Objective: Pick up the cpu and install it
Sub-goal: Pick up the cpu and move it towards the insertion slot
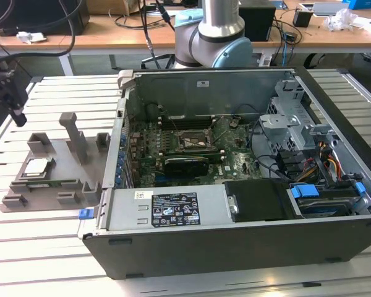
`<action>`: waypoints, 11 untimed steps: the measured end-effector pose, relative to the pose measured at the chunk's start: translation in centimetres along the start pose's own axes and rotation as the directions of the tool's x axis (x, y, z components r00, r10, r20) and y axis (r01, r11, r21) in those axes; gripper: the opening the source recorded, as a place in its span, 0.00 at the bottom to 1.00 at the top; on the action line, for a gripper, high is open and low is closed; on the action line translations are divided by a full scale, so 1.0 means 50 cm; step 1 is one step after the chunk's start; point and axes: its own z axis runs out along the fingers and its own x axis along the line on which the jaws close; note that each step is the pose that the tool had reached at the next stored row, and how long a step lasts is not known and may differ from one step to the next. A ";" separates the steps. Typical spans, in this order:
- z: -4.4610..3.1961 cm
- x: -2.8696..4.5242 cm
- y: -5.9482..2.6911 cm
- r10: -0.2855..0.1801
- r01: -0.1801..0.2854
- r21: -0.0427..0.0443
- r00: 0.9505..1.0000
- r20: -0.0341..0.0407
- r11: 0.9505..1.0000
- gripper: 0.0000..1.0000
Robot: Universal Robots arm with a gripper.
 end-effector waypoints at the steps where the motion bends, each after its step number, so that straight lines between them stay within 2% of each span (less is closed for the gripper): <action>1: 0.002 0.000 0.000 0.000 0.000 0.000 1.000 0.000 1.000 0.72; 11: 0.019 0.001 0.001 0.000 0.000 0.000 1.000 0.000 1.000 0.72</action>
